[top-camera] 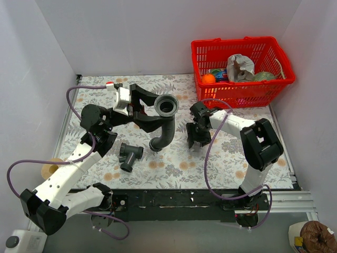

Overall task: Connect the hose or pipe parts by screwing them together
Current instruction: Place the adaptor at the center of the board, then pick up the adaptor from the center of the board, then install the adaptor on the pipeline.

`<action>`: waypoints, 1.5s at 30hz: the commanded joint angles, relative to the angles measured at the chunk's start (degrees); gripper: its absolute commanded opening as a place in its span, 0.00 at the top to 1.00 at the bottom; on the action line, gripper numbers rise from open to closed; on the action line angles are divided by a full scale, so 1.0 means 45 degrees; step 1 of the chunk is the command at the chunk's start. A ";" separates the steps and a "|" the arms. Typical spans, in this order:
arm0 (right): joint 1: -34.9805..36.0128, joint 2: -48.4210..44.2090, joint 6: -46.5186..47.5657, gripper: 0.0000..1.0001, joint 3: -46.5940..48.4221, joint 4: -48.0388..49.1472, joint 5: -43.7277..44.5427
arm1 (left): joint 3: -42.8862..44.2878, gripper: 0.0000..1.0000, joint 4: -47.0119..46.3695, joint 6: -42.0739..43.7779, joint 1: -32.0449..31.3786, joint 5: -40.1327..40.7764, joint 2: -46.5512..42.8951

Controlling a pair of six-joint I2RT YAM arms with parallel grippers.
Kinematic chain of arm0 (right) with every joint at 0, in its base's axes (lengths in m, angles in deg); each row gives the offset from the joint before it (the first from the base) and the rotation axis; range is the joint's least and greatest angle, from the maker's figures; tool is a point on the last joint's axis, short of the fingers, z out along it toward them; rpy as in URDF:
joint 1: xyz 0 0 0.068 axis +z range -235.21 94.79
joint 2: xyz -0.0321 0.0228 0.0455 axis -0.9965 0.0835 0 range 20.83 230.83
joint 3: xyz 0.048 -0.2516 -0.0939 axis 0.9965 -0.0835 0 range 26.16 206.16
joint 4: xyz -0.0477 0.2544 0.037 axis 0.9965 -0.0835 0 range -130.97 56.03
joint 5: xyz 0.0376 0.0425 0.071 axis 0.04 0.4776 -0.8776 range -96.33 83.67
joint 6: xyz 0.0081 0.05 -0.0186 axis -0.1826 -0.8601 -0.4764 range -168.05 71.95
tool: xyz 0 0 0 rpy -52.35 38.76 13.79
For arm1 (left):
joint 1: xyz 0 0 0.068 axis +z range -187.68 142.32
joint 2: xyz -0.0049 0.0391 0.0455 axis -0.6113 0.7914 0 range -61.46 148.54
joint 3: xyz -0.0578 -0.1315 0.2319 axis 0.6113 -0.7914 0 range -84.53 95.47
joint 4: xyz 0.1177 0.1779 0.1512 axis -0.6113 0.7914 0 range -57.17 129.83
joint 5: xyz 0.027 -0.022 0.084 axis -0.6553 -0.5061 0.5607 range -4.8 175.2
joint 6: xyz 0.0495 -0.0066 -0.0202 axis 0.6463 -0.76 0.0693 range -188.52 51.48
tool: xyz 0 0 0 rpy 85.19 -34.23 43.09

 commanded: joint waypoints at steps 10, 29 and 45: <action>0.0188 -0.5040 0.2165 0.99 0.6590 0.1900 -0.0062 | 0.0813 1.00 0.0795 -0.0389 0.0060 -0.0649 0.0042; 0.2355 -0.7445 0.3751 0.99 0.5073 1.0902 -0.5356 | 0.0696 1.00 -0.0902 -0.3612 -0.0466 -0.0745 0.1468; 0.2532 -0.8480 0.0255 0.99 0.0934 1.7252 -0.6569 | 0.0618 1.00 -0.2213 -0.4550 -0.0486 -0.1216 0.1117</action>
